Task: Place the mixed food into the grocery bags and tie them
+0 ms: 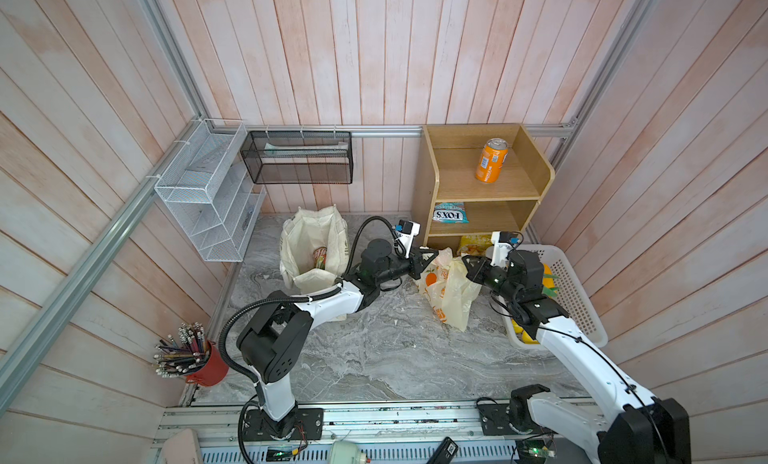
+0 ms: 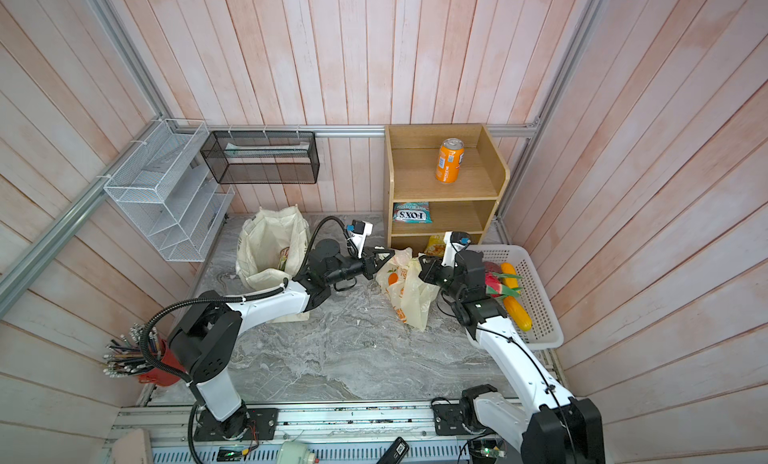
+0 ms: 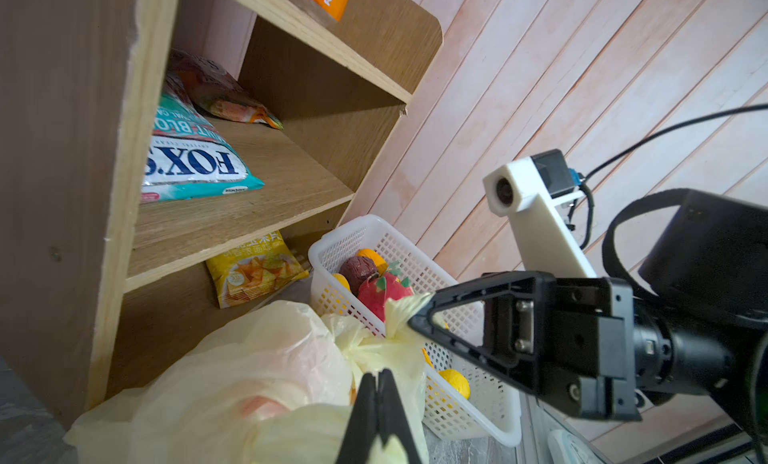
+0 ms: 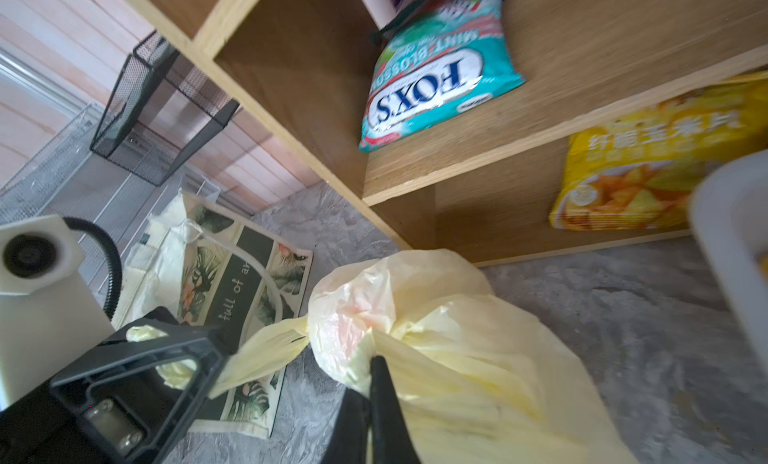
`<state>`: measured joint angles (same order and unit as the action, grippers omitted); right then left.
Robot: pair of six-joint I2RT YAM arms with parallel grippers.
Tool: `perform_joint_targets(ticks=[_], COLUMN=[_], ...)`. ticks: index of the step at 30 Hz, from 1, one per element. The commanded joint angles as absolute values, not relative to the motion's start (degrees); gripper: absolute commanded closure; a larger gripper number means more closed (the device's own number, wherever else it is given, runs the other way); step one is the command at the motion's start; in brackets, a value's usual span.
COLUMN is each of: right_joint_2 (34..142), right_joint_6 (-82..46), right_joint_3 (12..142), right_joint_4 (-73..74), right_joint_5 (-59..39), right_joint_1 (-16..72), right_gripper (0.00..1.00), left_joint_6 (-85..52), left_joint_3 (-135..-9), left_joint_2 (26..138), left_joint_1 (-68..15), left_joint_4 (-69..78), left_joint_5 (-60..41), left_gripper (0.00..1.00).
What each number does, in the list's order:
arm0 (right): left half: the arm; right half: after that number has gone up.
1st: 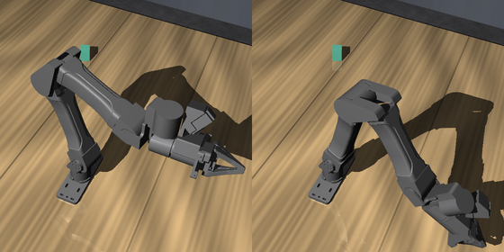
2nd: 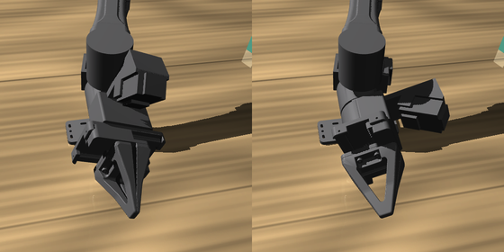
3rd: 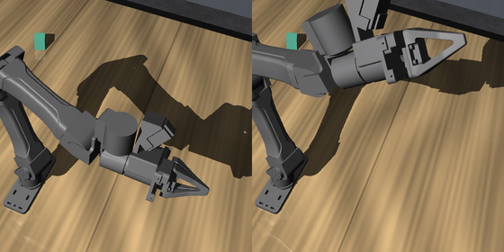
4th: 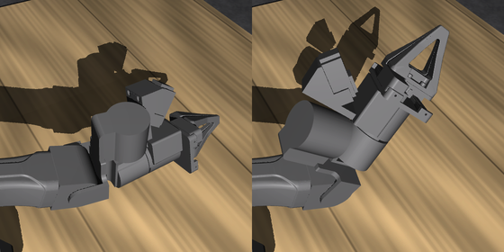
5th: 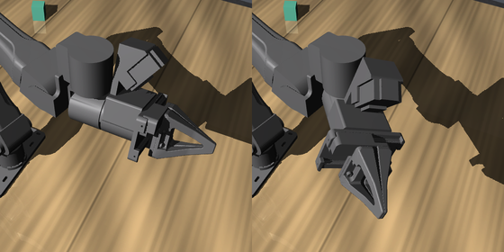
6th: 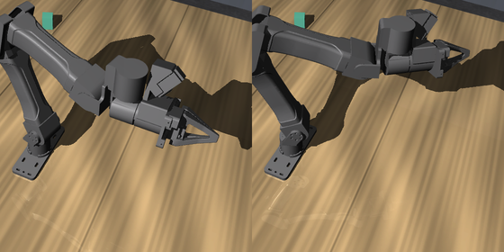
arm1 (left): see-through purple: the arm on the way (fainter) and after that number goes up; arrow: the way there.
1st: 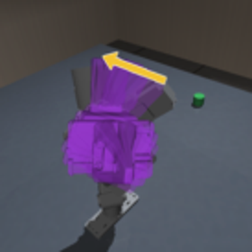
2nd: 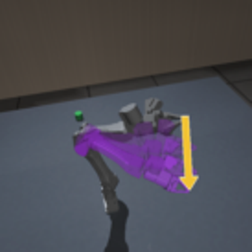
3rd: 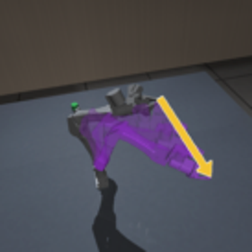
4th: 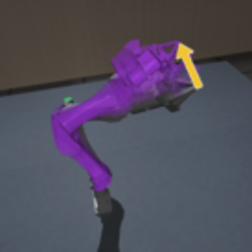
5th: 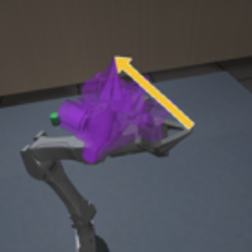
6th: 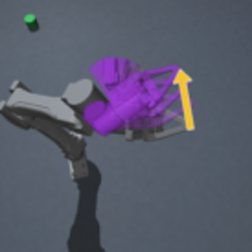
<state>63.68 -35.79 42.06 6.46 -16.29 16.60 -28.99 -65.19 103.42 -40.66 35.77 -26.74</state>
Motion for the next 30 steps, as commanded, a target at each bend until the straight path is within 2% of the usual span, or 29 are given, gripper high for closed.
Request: perform_joint_targets(ticks=[1,5,10,11,12,14,16,19,20,21,30], right_joint_2=[67.8,67.9,64.0,63.1,62.2,60.1,58.1,56.2,55.7,55.2,52.5], right_joint_6=[-38.3,-40.6,-37.4,-36.8,-36.4,-35.2,-33.9,-31.6,-30.9,-30.3,-25.5], right_joint_3=[42.3,38.8,40.4,40.8,41.2,41.8,42.6,44.5,45.1,45.8,52.7], right_joint_4=[13.8,16.5,9.5,8.2,6.5,3.3,-0.3,-5.7,-7.3,-8.8,-18.1], right_joint_5=[-22.2,-23.4,-22.2,-22.0,-21.8,-21.1,-19.7,-17.4,-16.6,-15.7,-4.8], right_joint_1=[19.0,19.1,19.1,19.1,19.1,18.8,18.5,18.2,18.1,18.0,17.8], right_gripper=[1.0,1.0,1.0,0.98,0.92,0.78,0.64,0.54,0.52,0.5,0.43], left_joint_6=[-30.4,-31.5,-30.8,-30.8,-30.7,-30.1,-29.3,-28.1,-27.6,-27.2,-22.4], left_joint_3=[-65.1,-62.9,-62.4,-62.2,-62.0,-61.4,-60.6,-59.3,-59.1,-58.9,-59.3], left_joint_2=[105.2,104.8,103.5,103.2,102.8,101.7,100.2,98.1,97.3,96.6,89.2], left_joint_1=[-41.3,-41.2,-40.1,-39.8,-39.7,-39.2,-38.8,-38.0,-37.7,-37.6,-36.9], left_joint_4=[37.9,39.8,39.0,39.0,38.6,38.0,37.1,35.8,35.2,34.6,28.8], left_joint_5=[-27.6,-26.6,-26.8,-26.8,-26.8,-26.8,-26.1,-25.6,-25.7,-25.7,-24.1], left_gripper=[1.0,1.0,1.0,0.97,0.92,0.81,0.65,0.38,0.08,0.0,0.0])
